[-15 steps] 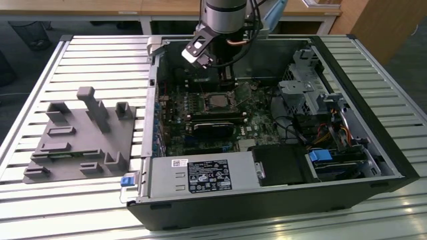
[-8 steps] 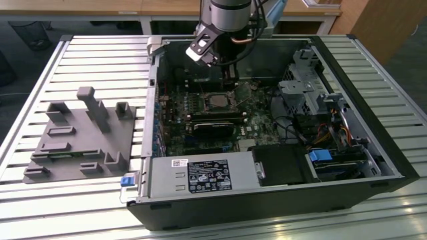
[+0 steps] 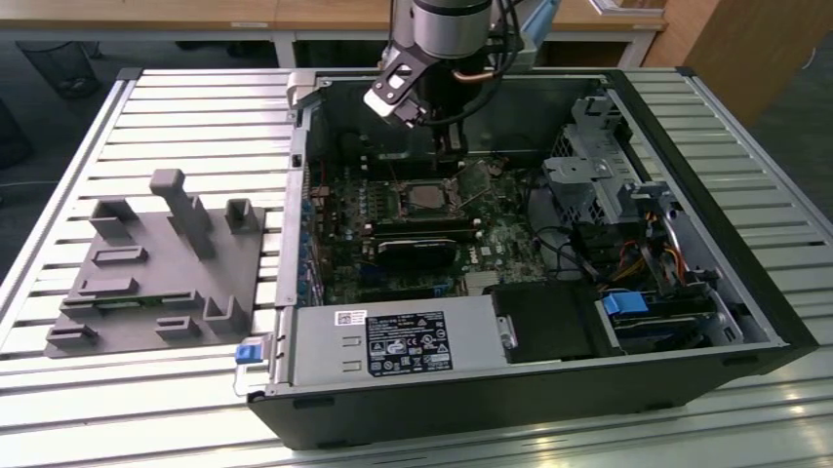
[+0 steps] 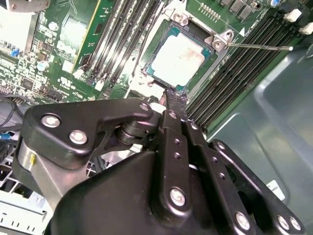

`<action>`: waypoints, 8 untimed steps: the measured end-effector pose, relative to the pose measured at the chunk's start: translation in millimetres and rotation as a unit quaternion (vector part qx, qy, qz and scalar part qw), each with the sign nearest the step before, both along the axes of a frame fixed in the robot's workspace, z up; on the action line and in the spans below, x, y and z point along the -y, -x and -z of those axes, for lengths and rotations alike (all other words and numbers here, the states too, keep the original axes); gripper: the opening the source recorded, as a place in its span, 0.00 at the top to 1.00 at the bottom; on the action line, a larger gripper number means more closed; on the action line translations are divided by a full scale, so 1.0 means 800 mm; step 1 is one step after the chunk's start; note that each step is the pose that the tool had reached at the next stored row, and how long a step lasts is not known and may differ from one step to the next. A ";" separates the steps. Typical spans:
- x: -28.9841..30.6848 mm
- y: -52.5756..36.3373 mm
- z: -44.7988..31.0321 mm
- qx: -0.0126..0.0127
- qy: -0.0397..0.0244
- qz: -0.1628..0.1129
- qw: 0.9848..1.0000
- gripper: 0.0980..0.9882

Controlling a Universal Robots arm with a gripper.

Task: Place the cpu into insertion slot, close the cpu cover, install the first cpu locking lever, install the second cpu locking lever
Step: 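Close the cpu cover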

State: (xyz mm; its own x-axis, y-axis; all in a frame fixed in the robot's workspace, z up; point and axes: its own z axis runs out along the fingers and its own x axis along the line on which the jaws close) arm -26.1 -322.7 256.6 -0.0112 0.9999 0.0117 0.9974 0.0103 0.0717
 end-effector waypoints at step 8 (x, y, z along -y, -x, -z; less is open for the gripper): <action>0.0000 -0.010 0.0000 0.000 0.000 0.000 1.000 0.99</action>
